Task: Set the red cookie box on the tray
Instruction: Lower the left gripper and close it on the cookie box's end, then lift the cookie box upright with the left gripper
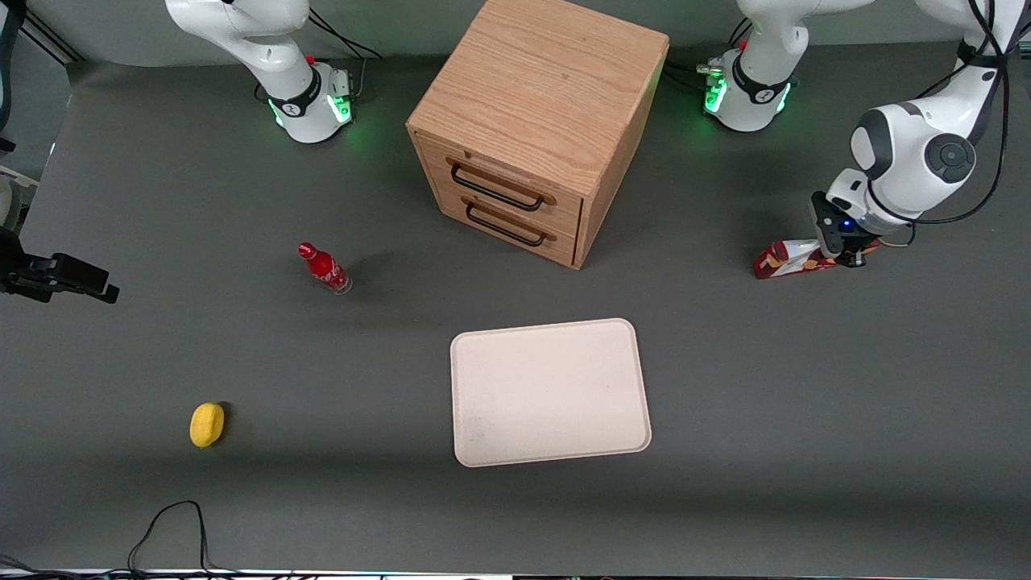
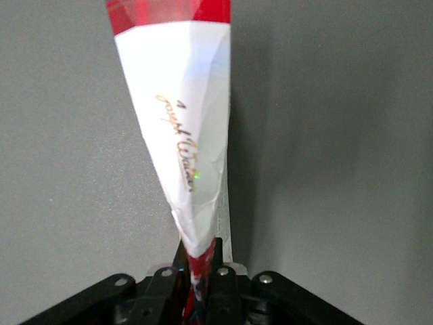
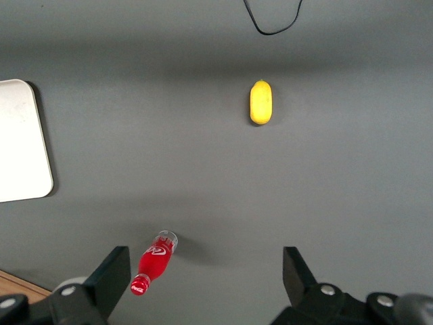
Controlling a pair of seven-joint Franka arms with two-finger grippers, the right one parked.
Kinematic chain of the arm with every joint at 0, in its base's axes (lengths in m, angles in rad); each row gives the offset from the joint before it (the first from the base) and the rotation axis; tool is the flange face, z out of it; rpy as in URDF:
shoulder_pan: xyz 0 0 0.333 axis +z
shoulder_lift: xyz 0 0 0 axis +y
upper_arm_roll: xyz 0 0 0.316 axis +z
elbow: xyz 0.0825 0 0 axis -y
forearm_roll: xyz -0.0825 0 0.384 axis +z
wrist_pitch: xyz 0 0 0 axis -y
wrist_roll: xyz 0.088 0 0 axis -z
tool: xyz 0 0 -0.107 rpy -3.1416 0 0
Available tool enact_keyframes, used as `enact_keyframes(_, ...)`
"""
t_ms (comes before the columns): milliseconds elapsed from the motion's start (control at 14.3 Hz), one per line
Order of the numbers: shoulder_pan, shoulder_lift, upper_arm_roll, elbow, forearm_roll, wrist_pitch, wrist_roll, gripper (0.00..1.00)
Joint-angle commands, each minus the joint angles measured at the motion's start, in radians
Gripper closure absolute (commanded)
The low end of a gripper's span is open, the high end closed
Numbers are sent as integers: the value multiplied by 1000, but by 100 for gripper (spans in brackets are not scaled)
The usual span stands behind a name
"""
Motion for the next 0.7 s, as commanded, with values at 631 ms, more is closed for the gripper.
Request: enact_keyframes(631, -26, -179, -9, 315, -22, -591, -6, 100)
